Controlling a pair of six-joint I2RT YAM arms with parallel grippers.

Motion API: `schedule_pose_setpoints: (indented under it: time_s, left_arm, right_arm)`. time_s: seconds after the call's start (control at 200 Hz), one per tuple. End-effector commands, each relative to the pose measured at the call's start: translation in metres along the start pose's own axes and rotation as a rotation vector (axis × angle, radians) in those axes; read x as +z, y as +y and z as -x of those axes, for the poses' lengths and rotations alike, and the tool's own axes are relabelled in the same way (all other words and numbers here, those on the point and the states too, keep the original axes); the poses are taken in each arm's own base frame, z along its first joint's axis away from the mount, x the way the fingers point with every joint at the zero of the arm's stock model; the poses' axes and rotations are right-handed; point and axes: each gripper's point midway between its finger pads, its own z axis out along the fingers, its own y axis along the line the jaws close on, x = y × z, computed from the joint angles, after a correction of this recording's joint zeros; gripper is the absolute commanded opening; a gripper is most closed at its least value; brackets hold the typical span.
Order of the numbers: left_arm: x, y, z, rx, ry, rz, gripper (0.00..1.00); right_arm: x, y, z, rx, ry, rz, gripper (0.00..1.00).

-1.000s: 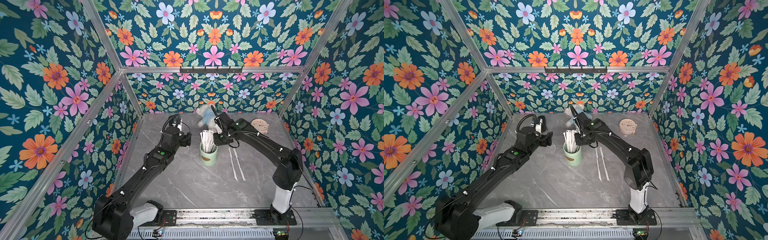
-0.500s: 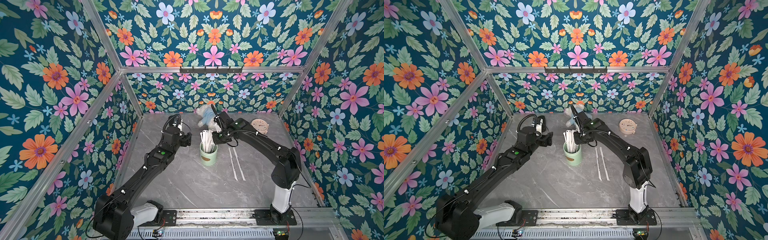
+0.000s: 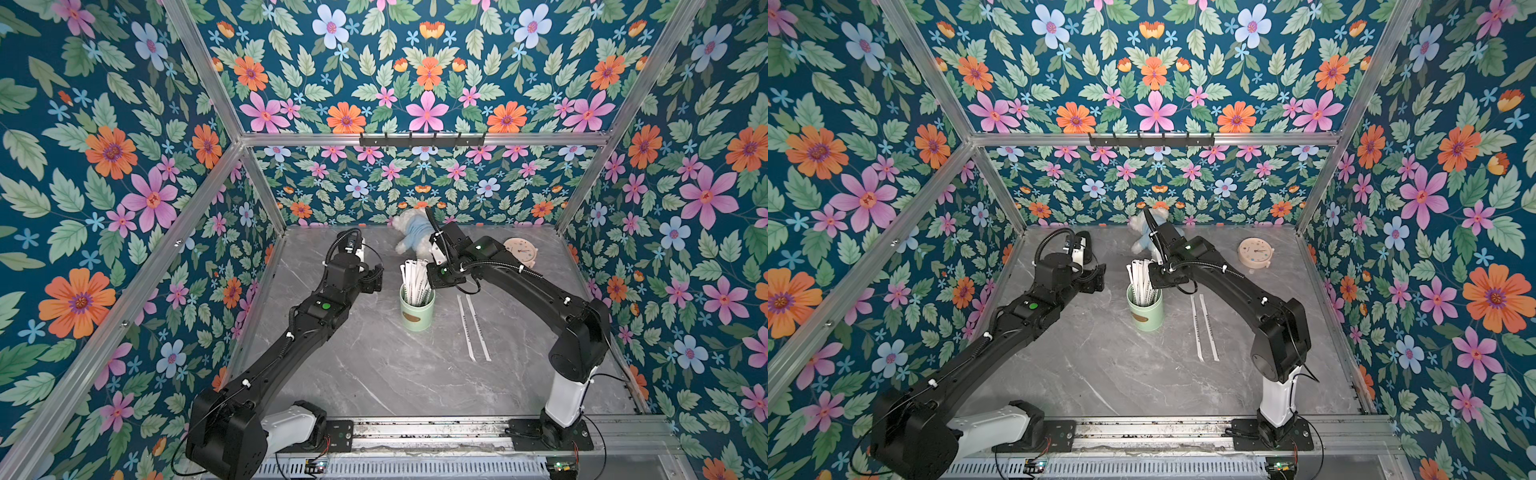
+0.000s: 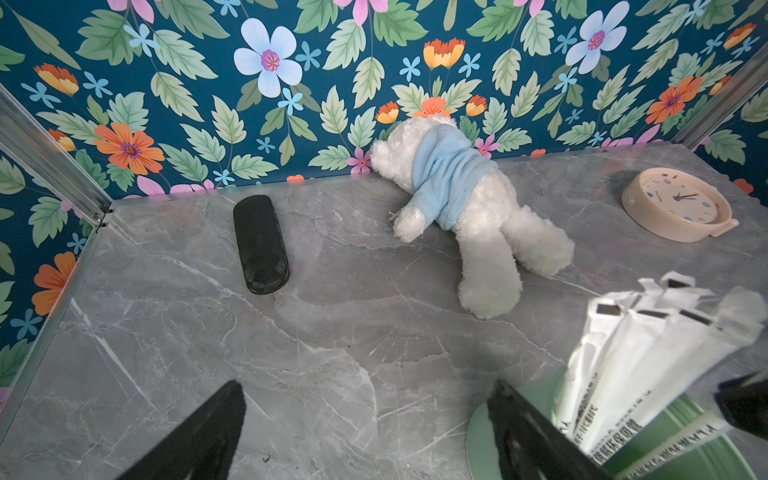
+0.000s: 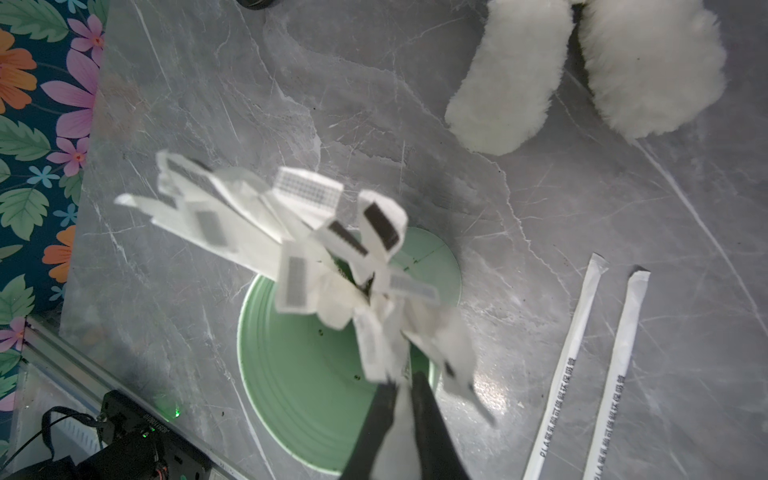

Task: Take the straws out of the storage container
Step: Pick up the straw from the container, then place the straw at the center of the board.

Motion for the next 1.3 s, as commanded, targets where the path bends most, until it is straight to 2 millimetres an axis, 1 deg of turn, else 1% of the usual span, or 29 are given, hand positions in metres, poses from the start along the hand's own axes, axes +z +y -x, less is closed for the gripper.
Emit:
schedule_pose_setpoints:
  time_s: [0.0,0.205,0.345,0.505,0.725,0.83,0.925,0.935,0.96,1.055,1.115,1.185,1.295]
  left_arm:
    - [-0.001,0.001,0.004,0.003,-0.014,0.004,0.93]
    - [-0.001,0.001,0.003,0.004,-0.012,0.006,0.93]
    - [-0.001,0.002,0.003,0.005,-0.012,0.011,0.93]
    - [-0.001,0.002,0.003,0.005,-0.013,0.014,0.93]
    - [-0.003,0.004,0.005,0.004,-0.02,0.02,0.93]
    - [-0.004,0.003,0.007,0.002,-0.026,0.015,0.93]
    - [-0.007,0.004,0.008,0.0,-0.032,0.018,0.93]
    - [-0.006,0.004,0.008,0.001,-0.032,0.02,0.93]
    - [-0.007,0.005,0.008,0.001,-0.034,0.023,0.93]
    - [-0.003,0.009,0.002,0.011,-0.026,0.049,0.93]
    - [-0.002,0.008,0.003,0.012,-0.021,0.044,0.93]
    - [-0.003,0.005,0.005,0.011,-0.022,0.027,0.93]
    - [-0.004,0.007,0.004,0.013,-0.025,0.042,0.93]
  right_arm:
    - [-0.012,0.002,-0.004,-0.023,0.008,-0.001,0.12]
    - [-0.034,0.004,-0.006,-0.048,-0.001,0.0,0.11]
    - [-0.054,0.007,-0.005,-0.067,-0.017,0.004,0.11]
    - [-0.089,0.008,0.0,-0.101,-0.057,-0.007,0.1]
    - [-0.144,0.02,0.006,-0.138,-0.128,0.034,0.1]
    - [-0.163,0.022,0.004,-0.147,-0.144,0.047,0.1]
    - [-0.168,0.021,0.002,-0.156,-0.137,0.042,0.1]
    - [-0.18,0.022,0.0,-0.159,-0.161,0.051,0.1]
    - [-0.186,0.022,-0.002,-0.163,-0.17,0.055,0.1]
    - [-0.195,0.02,-0.003,-0.165,-0.185,0.057,0.1]
    - [-0.2,0.019,-0.005,-0.163,-0.19,0.054,0.09]
    - [-0.204,0.016,-0.008,-0.163,-0.193,0.049,0.09]
    - [-0.205,0.01,-0.016,-0.158,-0.193,0.036,0.09]
